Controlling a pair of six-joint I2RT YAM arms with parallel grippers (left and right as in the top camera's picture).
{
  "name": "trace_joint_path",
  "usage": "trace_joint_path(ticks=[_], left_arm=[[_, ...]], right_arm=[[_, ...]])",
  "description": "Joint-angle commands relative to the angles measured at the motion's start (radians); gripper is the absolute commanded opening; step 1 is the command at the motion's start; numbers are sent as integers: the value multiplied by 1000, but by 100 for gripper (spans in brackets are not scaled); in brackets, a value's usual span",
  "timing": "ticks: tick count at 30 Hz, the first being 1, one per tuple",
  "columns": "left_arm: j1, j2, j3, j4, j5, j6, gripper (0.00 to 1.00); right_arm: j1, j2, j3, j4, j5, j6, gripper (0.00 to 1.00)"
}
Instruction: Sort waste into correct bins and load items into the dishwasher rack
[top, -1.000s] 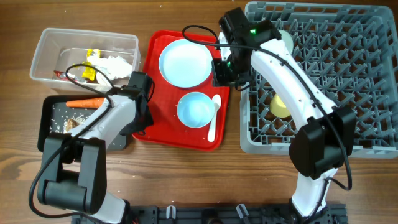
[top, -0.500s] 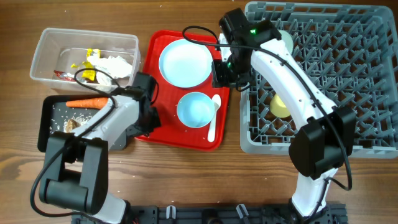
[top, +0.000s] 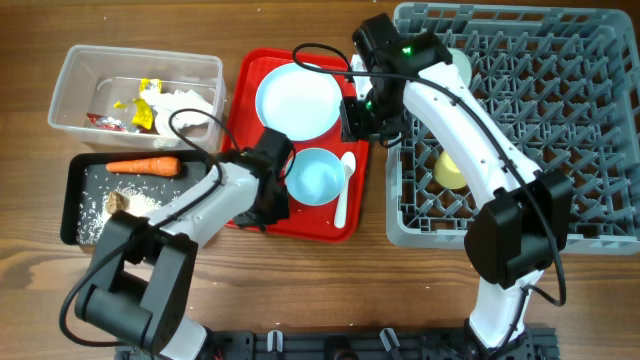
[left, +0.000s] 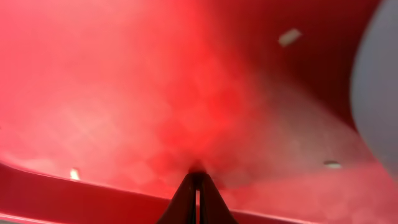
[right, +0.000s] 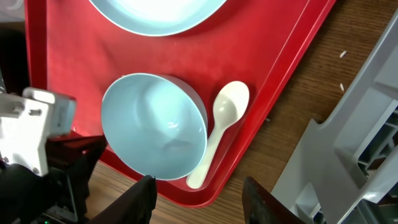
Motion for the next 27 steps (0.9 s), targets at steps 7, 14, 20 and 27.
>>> trace_joint_path(ticks=[7,14,20,27], left_arm=[[-79,7,-12,35,69,-27,4],[-129,7,-12,71,109,-27,4],[-123,5,4,72,110,-27,4],[-138,5,16,111,255,-27,4]], right_arm=[[2,-14,-12,-8,23,-21,48],[2,-14,-12,-22,39,-20,49],[2,-14,-12,-62,39,-17,51],[2,-14,-12,-75,39,-16,52]])
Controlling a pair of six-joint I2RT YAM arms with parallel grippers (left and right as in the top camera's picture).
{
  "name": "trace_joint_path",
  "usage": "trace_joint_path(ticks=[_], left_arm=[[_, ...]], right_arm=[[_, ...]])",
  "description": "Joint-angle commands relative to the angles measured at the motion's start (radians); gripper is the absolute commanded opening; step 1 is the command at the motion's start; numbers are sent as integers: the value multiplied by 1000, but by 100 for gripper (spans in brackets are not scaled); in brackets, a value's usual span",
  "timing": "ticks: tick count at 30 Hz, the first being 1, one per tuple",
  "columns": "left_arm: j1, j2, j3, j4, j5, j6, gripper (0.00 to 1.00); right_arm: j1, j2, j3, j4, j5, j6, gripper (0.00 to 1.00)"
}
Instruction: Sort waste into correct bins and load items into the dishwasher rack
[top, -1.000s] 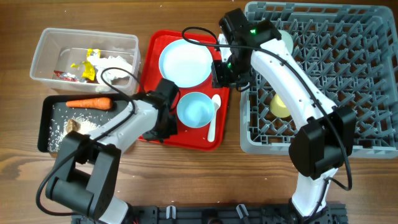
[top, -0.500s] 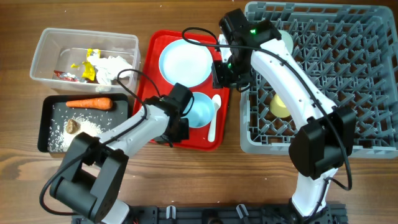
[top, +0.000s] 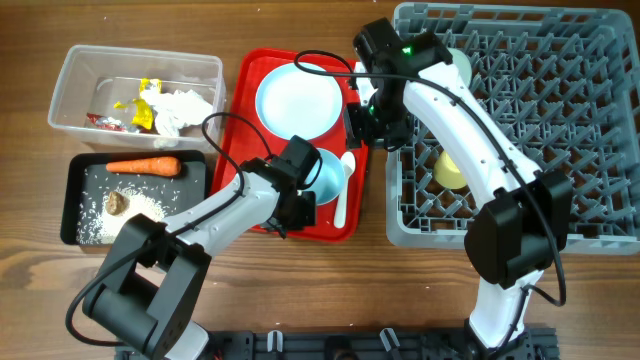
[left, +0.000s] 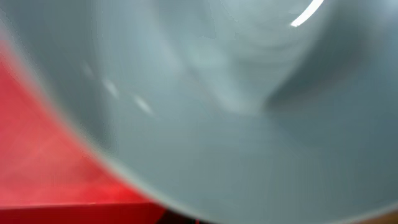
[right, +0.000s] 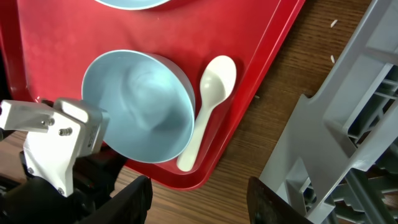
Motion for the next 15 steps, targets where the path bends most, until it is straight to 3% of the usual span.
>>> trace_joint_path(ticks=[1,15], left_arm=[[-21,5,15,14,119,-12,4],[-101,5,18,19,136,-5,4]], right_arm=[[2,-14,-12,-5,15,-16,52],[2,-14,-12,-4,16,-17,53]])
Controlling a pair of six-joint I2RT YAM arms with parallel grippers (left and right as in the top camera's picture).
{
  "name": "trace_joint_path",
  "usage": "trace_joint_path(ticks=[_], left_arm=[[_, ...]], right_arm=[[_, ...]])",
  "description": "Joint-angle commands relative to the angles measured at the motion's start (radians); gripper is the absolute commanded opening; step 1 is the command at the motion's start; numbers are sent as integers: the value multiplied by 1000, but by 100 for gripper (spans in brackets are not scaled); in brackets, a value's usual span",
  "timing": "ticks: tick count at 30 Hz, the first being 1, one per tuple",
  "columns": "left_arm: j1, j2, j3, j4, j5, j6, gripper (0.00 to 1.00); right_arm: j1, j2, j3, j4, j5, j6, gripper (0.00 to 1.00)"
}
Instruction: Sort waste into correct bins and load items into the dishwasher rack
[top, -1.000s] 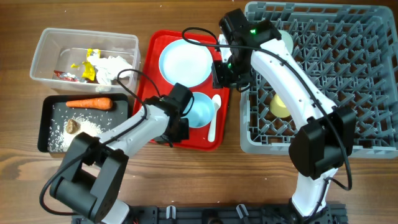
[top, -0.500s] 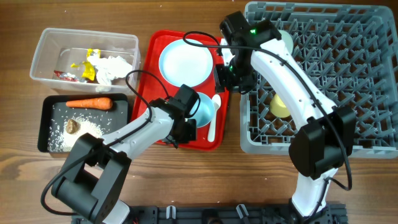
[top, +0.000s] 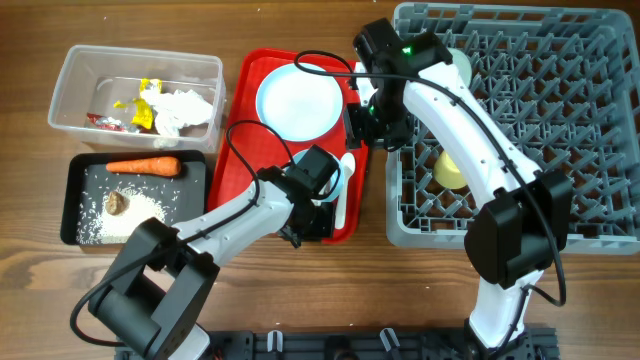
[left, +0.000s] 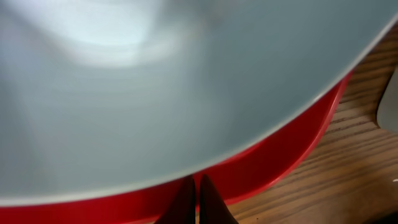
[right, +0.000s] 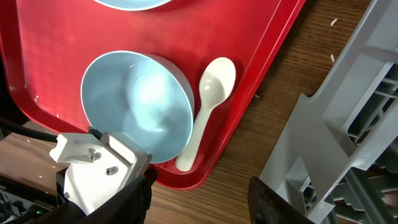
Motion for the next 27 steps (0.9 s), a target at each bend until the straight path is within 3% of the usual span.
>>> trace_joint_path(ticks=[1,6,12,18,27], left_arm=[[-4,5,22,5,23,19,4],[-3,0,135,-63,-32,71,4],[-3,-14,290,-284,-156,72,4],[-6,-14,280,-425,-157,63,18],[-36,-14,174,-435,-90,35,13]], right_arm=[[2,-14,-12,0,16,-17,53],[2,-14,-12,1,16,-18,53],[2,-14,-12,0,16,-20,53],[2,-14,-12,2,16,-20,53],[2,-14,-12,2,16,-20,53]])
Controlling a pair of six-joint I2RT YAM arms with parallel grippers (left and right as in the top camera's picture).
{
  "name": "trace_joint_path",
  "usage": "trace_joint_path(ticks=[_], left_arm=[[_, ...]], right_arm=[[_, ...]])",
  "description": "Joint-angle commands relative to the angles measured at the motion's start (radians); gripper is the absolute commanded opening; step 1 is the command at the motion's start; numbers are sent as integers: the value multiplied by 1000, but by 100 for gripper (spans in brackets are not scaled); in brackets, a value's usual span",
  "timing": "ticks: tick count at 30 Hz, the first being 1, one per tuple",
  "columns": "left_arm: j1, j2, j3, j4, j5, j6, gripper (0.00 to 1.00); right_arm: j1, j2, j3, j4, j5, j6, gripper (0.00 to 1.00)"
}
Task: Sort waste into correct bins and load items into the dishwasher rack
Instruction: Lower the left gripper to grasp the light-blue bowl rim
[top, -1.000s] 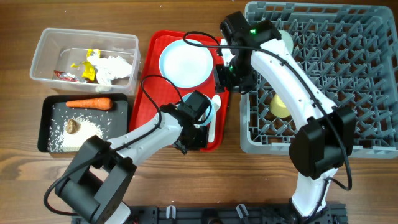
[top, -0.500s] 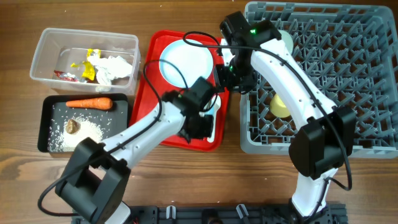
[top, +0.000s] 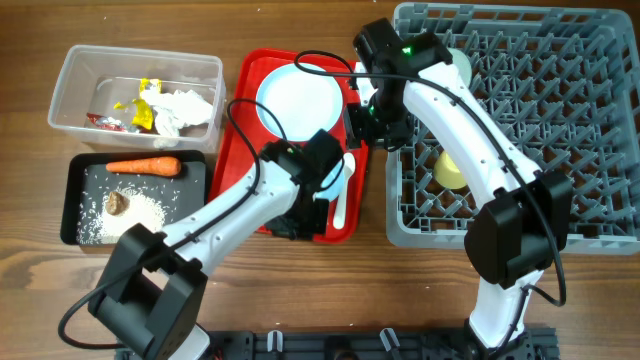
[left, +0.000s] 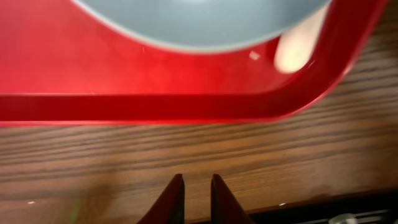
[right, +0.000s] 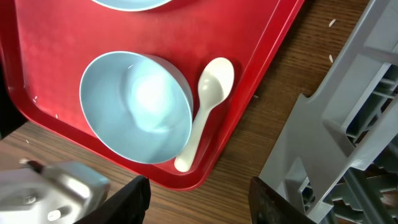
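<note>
A light-blue bowl (right: 137, 106) and a cream spoon (right: 205, 112) lie side by side on the red tray (right: 56, 56), with a pale plate (top: 297, 100) behind them. My left gripper (left: 196, 193) hangs over the tray's front rim (left: 186, 106) and the wooden table. Its fingers are slightly apart with nothing between them. In the overhead view the left arm covers most of the bowl. My right gripper (right: 199, 202) hovers wide open and empty above the bowl and spoon, beside the grey dishwasher rack (top: 520, 130).
A clear bin (top: 135, 90) with wrappers and tissue stands at the back left. In front of it is a black tray (top: 130, 195) holding a carrot and rice. Two yellowish cups (top: 450, 170) sit in the rack. Rice grains dot the table.
My left gripper was close under the bowl's near side with its fingers together. Now it is farther back over the tray's front rim and its fingers are slightly apart. The right arm is unchanged.
My left gripper was shut low over bare tray left of the bowl. Then it was pressed close to the bowl, then at the bowl's near edge by the tray corner, and now back over the rim. The right gripper stayed open above the bowl and spoon.
</note>
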Motion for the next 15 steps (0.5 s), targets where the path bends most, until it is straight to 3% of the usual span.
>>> trace_joint_path(ticks=[1,5,15], left_arm=[[-35,-11,-63,14,31,-10,12],[-62,-11,-110,56,30,-15,4],[-85,-11,-222,268,27,-31,4]], right_arm=[[2,-14,-12,1,12,-20,53],[2,-14,-12,1,12,-20,53],[2,-14,-12,-1,13,-21,54]])
